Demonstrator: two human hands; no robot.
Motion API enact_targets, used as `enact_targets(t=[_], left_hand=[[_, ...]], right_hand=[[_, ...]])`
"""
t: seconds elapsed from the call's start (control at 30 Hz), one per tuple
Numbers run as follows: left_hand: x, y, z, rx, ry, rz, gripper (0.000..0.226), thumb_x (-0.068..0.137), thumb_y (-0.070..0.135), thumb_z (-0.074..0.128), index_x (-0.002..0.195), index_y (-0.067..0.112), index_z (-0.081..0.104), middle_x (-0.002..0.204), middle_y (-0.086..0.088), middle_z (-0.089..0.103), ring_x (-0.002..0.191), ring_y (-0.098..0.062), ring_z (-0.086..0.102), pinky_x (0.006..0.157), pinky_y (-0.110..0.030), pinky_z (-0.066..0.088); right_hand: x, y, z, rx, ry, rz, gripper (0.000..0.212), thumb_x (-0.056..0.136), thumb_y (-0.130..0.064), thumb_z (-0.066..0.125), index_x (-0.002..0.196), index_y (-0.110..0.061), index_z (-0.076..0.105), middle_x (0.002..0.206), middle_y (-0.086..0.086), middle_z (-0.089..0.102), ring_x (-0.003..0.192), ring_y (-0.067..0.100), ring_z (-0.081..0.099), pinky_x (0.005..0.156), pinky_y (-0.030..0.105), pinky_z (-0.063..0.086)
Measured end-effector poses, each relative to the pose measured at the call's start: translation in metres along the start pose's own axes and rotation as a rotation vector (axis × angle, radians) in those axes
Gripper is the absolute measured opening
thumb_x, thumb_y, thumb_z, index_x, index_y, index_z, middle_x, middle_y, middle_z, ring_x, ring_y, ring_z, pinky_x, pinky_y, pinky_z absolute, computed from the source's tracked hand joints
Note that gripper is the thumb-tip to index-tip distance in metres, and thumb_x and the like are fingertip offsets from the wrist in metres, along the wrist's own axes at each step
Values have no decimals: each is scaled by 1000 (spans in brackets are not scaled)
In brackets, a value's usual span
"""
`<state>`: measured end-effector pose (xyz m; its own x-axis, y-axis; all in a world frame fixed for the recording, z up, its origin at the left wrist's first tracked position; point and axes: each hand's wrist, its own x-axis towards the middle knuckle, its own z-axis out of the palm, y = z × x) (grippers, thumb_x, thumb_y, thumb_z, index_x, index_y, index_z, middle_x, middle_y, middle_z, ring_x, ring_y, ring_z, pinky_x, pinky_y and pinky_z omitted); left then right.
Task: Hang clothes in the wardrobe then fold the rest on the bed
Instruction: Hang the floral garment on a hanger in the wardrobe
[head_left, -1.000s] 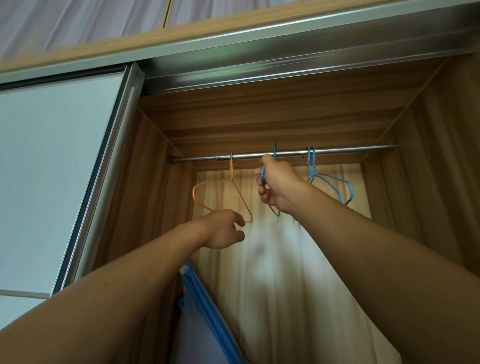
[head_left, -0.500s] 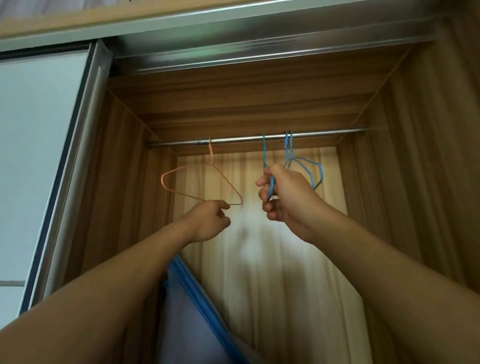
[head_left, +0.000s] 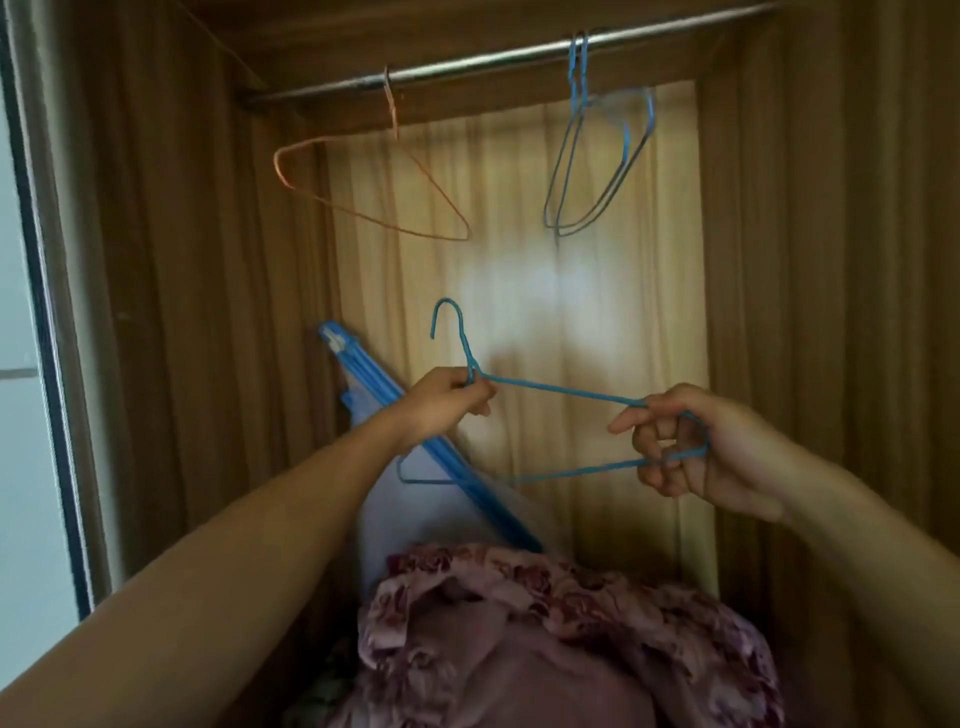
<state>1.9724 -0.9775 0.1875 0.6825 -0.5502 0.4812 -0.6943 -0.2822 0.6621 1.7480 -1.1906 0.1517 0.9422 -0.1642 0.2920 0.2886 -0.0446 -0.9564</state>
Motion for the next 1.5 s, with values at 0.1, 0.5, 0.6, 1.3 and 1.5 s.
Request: enact_targets(t=[0.1, 0.5, 0.6, 1.3, 1.5], left_hand=[[-9, -21, 18, -31, -6, -42, 24, 96, 29, 61, 98, 10, 75, 73, 1, 66, 72, -13, 60, 77, -28, 46], [-49, -81, 72, 108, -165, -163, 37, 100, 41, 59, 74, 17, 70, 63, -3, 51, 44, -3, 43, 47, -15, 37], [-60, -93, 82, 152, -228, -191, 42, 100, 38, 59, 79, 5, 72, 70, -9, 63, 62, -14, 56, 63, -28, 46], [-28, -89, 188, -180, -146, -28, 39, 102, 12, 53, 63, 8, 51, 61, -8, 51, 60, -21, 47, 62, -34, 34], [-34, -91, 195, -255, -211, 65, 40, 99, 9, 57, 58, 11, 55, 52, -2, 56, 51, -16, 51, 58, -32, 41]], right_hand=[[16, 42, -22, 15, 102, 60, 35, 99, -26, 46, 101, -2, 71, 70, 7, 54, 55, 31, 61, 45, 26, 45], [26, 231, -63, -772, 184, 100, 46, 90, -41, 75, 131, -26, 59, 125, -3, 65, 117, 20, 62, 101, 27, 49], [31, 277, -89, -924, 262, 359, 67, 91, -60, 62, 147, -24, 52, 143, 4, 59, 132, 21, 55, 109, 35, 44], [57, 147, -33, -953, 55, 16, 33, 96, -45, 66, 117, -21, 68, 106, -3, 72, 100, 12, 66, 79, 22, 49], [45, 178, -38, -1288, 129, -6, 88, 74, -62, 79, 139, -23, 35, 122, 6, 65, 108, 32, 64, 82, 39, 50]])
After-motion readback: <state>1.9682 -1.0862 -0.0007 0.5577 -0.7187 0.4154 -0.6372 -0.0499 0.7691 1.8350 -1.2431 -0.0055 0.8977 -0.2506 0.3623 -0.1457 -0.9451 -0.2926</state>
